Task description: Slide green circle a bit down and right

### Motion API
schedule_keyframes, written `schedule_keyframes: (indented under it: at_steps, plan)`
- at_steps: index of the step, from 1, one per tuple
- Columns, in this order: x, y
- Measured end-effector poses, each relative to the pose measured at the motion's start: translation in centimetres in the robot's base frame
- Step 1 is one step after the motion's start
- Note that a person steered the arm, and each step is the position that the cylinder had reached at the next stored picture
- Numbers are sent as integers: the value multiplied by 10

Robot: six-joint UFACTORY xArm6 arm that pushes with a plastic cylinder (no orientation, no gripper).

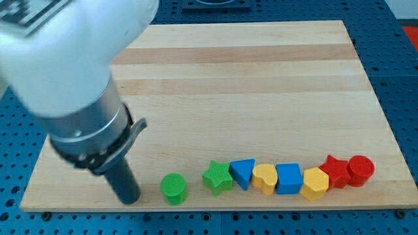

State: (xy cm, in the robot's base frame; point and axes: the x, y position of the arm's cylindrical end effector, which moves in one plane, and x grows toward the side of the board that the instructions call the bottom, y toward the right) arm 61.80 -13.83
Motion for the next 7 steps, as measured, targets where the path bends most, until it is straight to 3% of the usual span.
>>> schedule_keyframes:
  at_steps: [2,7]
  plan:
    - [1,38]
    - [-13,65]
